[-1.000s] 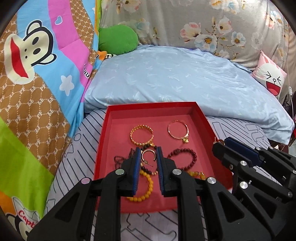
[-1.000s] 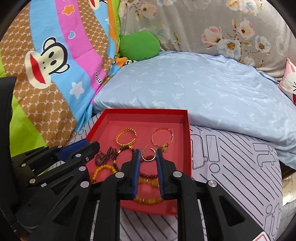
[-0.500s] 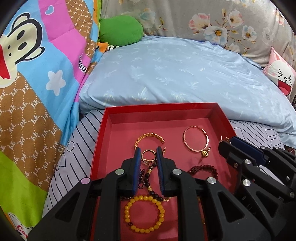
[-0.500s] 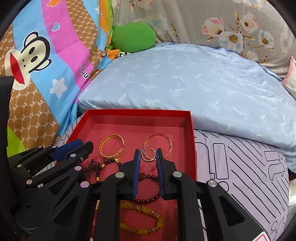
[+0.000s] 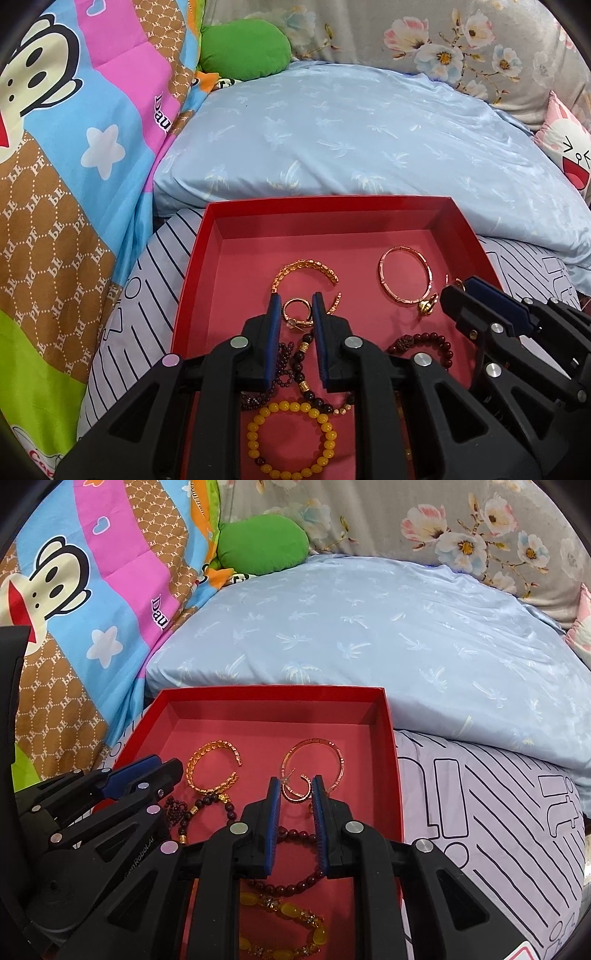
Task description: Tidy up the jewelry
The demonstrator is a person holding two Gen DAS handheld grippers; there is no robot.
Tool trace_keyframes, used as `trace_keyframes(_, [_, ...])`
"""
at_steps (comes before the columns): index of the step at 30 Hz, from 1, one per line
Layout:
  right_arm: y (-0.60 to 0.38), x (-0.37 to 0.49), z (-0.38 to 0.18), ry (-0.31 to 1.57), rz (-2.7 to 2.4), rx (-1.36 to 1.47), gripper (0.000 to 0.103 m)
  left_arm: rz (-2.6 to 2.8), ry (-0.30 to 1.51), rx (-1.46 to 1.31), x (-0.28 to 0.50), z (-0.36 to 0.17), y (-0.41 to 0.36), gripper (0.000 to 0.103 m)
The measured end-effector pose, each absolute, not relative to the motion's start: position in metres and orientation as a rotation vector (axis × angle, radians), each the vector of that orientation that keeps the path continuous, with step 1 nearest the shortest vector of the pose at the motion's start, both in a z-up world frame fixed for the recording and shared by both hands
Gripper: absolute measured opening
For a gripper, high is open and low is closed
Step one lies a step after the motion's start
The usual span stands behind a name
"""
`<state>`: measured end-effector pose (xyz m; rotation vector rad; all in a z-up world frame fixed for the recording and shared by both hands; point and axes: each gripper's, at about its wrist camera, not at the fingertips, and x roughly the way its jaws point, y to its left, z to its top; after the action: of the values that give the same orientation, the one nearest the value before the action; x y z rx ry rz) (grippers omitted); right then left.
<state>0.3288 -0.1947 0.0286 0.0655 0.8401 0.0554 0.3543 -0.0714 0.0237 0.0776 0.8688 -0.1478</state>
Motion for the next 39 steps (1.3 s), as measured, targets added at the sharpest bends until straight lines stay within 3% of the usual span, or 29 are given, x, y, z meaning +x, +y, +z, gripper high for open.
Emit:
trace_keyframes(3, [-0.194, 0.329, 0.028, 0.836, 0.050, 0.065, 0.018, -0.139, 0.867, 0.085, 0.356, 0.022, -0.071, 0.017])
trace_keyframes(5, [-0.194, 0.329, 0.028, 0.838, 0.048, 0.067, 0.021, -0.134, 0.868, 0.086, 0.356, 0.021, -0.071, 0.023])
trace_keyframes(10, [-0.194, 0.324, 0.032, 0.827, 0.034, 0.068, 0.035, -0.124, 0.853, 0.086, 0.352, 0.024, -0.069, 0.033])
trace_keyframes(34, [-0.184, 0.208, 0.050, 0.803, 0.008, 0.079, 0.039, -0.132, 0.843, 0.064, 0.250, 0.047, -0.052, 0.034])
trace_keyframes(39, [-0.182, 0.183, 0.045, 0.813, -0.008, 0.077, 0.042, -0.108, 0.855, 0.054, 0.226, 0.040, -0.045, 0.046])
